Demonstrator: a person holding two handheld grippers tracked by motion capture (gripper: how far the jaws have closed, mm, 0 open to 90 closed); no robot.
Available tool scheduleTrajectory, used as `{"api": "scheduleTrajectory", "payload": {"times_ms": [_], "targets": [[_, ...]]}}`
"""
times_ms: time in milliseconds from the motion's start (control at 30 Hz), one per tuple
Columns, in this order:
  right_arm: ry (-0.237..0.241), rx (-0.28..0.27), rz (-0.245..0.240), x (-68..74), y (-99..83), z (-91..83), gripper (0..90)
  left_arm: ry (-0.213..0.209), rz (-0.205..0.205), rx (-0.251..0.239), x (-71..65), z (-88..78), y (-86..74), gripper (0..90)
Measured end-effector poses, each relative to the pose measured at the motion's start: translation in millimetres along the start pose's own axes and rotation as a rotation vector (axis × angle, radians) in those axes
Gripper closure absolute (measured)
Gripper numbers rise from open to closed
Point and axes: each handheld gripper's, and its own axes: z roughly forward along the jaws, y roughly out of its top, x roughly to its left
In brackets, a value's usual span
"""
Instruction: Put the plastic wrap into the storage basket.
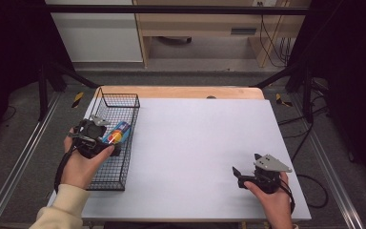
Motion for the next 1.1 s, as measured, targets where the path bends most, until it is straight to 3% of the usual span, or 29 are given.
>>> {"api": "scheduleTrajectory", "payload": {"times_ms": [233,333,767,1100], "targets": [[-0.017,-0.013,0.006,-1.6,0.5,-1.4,6.9,-0.066,0.037,-0.109,-22.6,-14.5,6.0,5.3],[-0.031,-0.020,0.010,-2.7,0.0,-2.5,6.3,-0.122,0.041,-0.148,-33.8,-17.9,7.0,5.5],[-0.043,-0.037,0.018,-5.1,0.8,-5.1,5.3,-0.189,0.125,-0.240,-79.1,-24.6,14.4,5.8],[-0.045,-0.033,0.017,-5.2,0.6,-5.3,5.4,-0.235,0.170,-0.285,-109.2,-8.5,11.2,6.2]]}}
